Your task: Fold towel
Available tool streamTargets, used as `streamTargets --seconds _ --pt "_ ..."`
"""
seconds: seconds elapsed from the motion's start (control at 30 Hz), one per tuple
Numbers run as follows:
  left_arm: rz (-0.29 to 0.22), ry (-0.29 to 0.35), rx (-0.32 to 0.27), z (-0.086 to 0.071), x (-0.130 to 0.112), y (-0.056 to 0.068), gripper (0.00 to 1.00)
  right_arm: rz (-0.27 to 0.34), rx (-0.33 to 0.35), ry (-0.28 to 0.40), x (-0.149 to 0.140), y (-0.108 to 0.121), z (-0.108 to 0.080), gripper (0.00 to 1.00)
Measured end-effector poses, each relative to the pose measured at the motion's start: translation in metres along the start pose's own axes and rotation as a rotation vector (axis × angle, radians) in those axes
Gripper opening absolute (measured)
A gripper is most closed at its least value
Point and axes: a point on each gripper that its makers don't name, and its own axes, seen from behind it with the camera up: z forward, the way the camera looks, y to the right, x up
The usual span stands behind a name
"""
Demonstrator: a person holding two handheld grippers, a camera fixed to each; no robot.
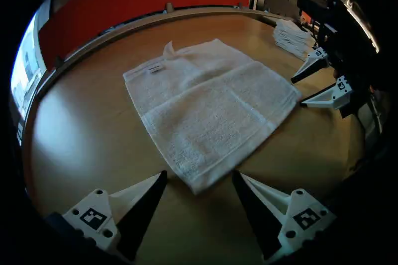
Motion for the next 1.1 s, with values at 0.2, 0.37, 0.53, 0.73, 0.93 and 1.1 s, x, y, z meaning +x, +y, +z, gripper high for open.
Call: streamTargets --seconds 0.2,0.37,0.53,0.73,0.93,1.1 --pt "0.003 -0.011 0.012 0.0007 -0.0011 -0.0017 0.91 0.005 0.022 0.003 0.0004 -0.0037 0.0013 0.82" --pt "-0.01 -0.016 0.02 0.0012 -0.0011 -0.0035 0.77 0.009 0.025 0.008 0.0007 -0.0042 0.0021 0.72" --pt "-0.011 -0.018 0.023 0.0006 -0.0017 -0.0033 0.74 0.004 0.03 0.008 0.0015 -0.0064 0.0027 0.57" --pt "-0.022 -0.028 0.03 -0.0004 -0.0031 -0.0026 0.51 0.005 0.034 0.006 0.0026 -0.0084 0.0034 0.43" --pt "-0.036 -0.033 0.044 -0.0007 -0.0042 -0.0045 0.25 0.001 0.034 0.002 0.0044 -0.0086 0.004 0.24" --pt "-0.028 -0.035 0.043 -0.001 -0.0052 -0.0022 0.16 -0.012 0.026 0.007 0.0091 -0.0087 0.0037 0.17"
